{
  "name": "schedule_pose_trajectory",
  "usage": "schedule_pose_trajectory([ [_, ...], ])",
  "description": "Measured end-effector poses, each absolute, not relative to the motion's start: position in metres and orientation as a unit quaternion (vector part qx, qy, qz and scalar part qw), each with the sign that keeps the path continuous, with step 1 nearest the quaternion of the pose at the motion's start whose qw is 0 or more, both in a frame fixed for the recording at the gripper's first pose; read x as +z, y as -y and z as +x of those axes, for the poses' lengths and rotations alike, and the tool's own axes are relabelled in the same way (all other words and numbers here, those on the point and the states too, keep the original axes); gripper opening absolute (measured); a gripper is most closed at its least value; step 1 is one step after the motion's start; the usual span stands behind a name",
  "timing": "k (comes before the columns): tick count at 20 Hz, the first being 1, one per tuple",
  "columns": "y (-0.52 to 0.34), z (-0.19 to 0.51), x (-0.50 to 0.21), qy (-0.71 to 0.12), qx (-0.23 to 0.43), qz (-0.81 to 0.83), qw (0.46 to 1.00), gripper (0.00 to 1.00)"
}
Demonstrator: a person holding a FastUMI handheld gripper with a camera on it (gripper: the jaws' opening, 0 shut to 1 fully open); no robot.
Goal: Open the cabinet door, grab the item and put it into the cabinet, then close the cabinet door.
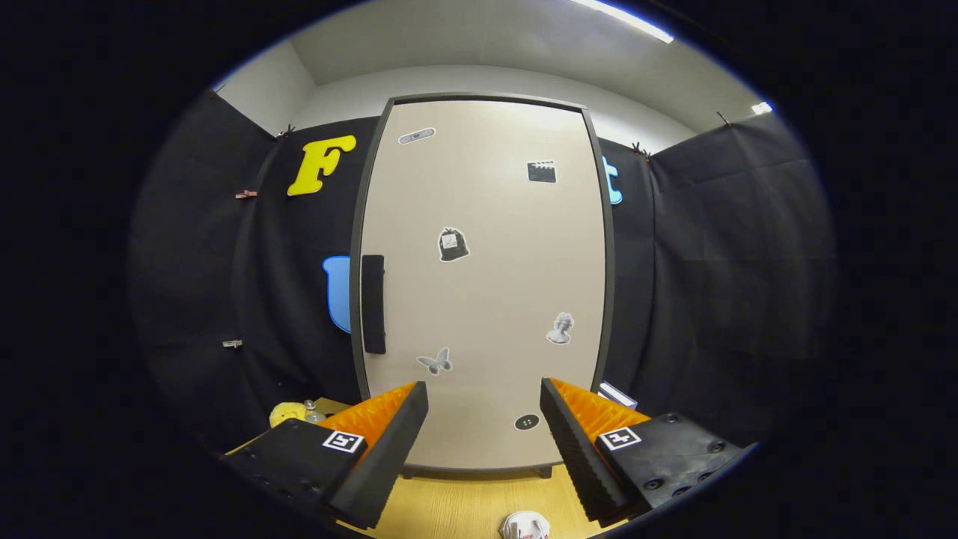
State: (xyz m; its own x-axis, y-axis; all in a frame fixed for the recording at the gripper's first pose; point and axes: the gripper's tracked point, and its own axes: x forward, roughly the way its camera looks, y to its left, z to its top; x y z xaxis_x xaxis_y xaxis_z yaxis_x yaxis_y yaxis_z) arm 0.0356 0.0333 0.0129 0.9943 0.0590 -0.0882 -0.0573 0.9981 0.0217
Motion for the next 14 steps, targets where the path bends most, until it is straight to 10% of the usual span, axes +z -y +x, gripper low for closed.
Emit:
schedule_pose_trajectory([
  [14,-0.154,0.145,0.062,-0.037,0.116,0.026,0.992,0.98],
])
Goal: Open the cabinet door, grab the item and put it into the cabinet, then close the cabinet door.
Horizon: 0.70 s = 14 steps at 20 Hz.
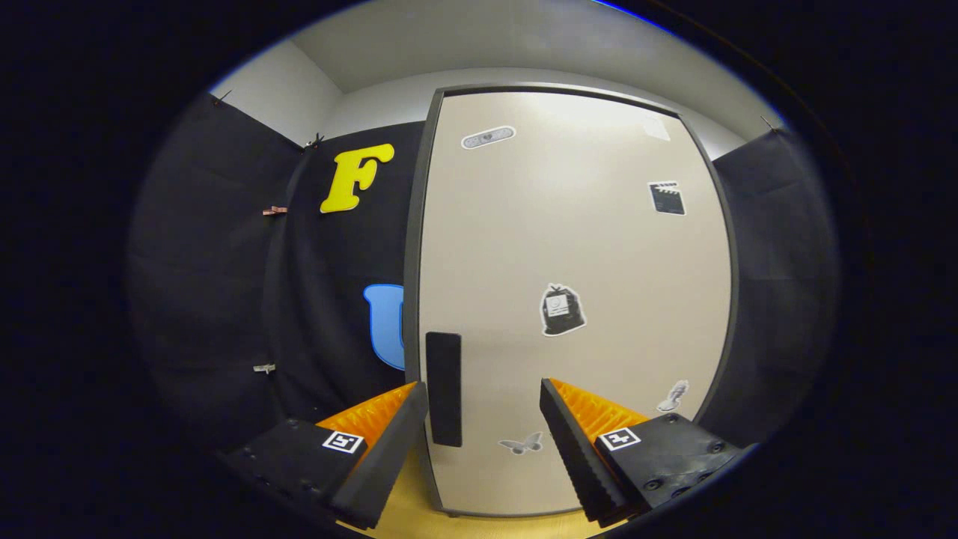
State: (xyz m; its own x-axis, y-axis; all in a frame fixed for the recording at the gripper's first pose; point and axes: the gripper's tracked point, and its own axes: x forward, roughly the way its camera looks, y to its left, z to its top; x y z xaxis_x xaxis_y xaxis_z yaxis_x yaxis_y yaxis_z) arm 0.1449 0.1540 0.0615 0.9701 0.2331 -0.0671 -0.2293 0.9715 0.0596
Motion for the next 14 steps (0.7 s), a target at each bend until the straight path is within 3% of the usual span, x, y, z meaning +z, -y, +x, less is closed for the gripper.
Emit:
schedule_pose_trajectory([
  [10,-0.181,0.189,0.013,-0.103,0.082,0.020,0.991,0.95],
  [14,-0.182,0.189,0.019,-0.088,0.069,0.010,0.994,0.57],
])
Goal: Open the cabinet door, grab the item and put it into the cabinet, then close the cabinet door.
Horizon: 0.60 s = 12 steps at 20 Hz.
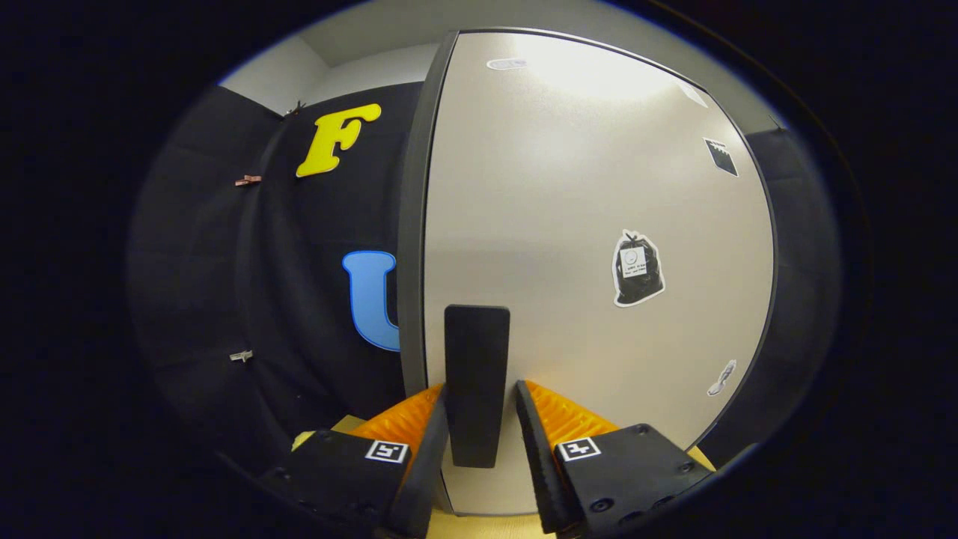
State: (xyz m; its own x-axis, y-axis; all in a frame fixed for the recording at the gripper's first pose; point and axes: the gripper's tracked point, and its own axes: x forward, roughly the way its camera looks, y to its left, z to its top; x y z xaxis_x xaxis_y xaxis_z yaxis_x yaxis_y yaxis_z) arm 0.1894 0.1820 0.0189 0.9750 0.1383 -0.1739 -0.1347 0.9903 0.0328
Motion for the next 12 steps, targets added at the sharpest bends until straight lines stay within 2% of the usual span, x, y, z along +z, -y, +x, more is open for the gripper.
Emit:
schedule_pose_trajectory([
  [1,-0.181,0.183,0.024,-0.089,0.066,0.010,0.994,0.57],
  [2,-0.176,0.185,0.020,-0.088,0.067,0.021,0.994,0.39],
  [5,-0.184,0.189,0.019,-0.090,0.061,0.028,0.994,0.37],
  [6,-0.184,0.194,0.016,-0.091,0.066,0.026,0.993,0.32],
  [8,-0.184,0.187,0.017,-0.094,0.071,0.024,0.993,0.32],
  [9,-0.185,0.190,0.016,-0.098,0.076,0.016,0.992,0.25],
  [12,-0.186,0.188,0.015,-0.107,0.087,0.016,0.990,0.13],
])
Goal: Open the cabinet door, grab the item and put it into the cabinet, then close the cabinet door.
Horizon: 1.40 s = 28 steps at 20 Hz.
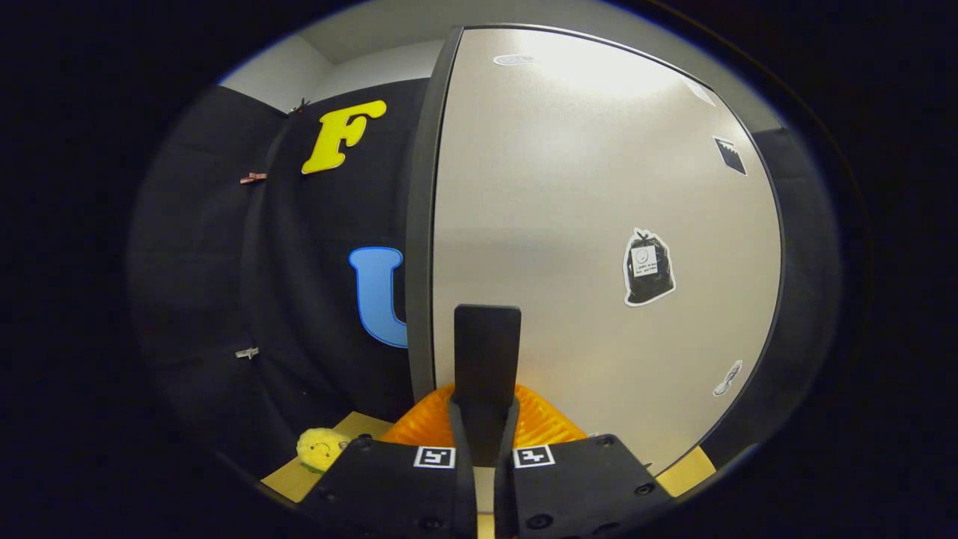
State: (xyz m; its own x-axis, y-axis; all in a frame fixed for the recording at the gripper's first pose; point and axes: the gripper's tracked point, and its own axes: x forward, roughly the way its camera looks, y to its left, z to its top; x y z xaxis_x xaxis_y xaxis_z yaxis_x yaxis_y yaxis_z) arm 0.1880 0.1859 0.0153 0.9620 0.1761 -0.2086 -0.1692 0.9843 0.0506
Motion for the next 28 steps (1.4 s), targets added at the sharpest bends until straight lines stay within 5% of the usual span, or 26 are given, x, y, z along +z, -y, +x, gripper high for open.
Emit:
schedule_pose_trajectory([
  [28,-0.135,0.067,0.040,-0.113,0.226,0.050,0.966,0.13],
])
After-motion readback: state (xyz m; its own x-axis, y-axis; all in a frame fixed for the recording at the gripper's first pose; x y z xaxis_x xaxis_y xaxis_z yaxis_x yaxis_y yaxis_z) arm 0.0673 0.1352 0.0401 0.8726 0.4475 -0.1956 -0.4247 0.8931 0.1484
